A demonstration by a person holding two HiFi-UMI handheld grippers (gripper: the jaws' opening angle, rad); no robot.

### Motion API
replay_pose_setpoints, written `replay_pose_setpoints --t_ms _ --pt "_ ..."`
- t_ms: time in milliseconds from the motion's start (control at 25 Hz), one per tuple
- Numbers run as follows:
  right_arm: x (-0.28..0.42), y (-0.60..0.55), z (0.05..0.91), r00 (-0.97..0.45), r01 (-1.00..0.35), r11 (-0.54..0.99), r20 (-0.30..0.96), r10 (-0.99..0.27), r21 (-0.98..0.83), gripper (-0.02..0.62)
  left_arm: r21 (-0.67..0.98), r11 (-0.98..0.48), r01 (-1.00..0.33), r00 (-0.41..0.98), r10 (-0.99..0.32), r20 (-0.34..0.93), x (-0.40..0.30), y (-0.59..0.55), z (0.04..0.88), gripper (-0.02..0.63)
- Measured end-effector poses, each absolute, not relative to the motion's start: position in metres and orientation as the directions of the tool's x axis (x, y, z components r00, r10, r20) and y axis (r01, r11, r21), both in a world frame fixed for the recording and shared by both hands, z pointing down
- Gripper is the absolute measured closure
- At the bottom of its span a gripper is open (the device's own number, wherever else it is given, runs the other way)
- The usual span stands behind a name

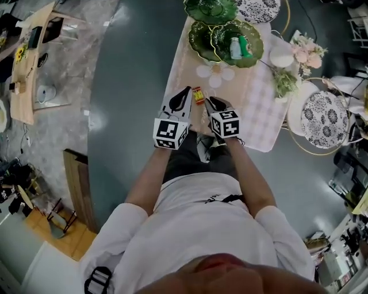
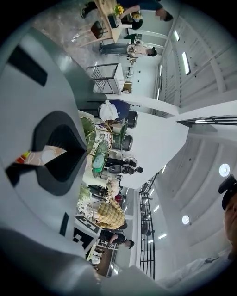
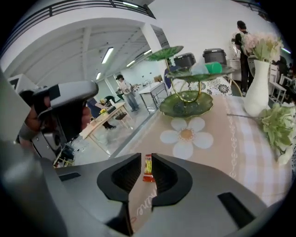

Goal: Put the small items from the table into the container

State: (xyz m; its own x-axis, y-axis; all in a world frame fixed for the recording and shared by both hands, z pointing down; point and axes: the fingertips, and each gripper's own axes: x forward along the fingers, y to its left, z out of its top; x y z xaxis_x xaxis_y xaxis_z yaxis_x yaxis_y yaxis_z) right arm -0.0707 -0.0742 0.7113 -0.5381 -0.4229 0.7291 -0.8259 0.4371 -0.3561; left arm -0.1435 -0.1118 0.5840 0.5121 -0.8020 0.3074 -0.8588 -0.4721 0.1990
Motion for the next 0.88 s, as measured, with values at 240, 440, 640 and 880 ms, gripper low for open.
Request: replay_pose_setpoints --t_ms 240,440,640,880 --pt "-0.083 -0.075 0.769 -0.505 -0.835 0.428 0.790 -0.347 -0.346 0.508 0.202 -0.485 -0.851 0.526 -0.788 0.320 -0.150 -0.123 0.619 0.600" --pt "-0.090 -0.079 0.796 -0.464 -0.846 0.434 0.828 -0.315 -0.309 0.491 0.215 -0.491 -0.844 0.536 -0.777 0.331 -0.152 -0.125 0.642 0.600" --pt "-0.090 -0.079 0.815 -0.415 -0.856 0.443 0.867 -0.277 -0.268 0.480 0.228 -0.488 -0.842 0.539 -0.770 0.341 -0.153 -0.129 0.663 0.600" --pt "-0.094 -0.079 0.818 -0.308 -0.835 0.534 0.915 -0.261 -0.129 0.487 0.222 -0.487 -0.844 0.536 -0.772 0.343 -0.157 -0.131 0.672 0.600"
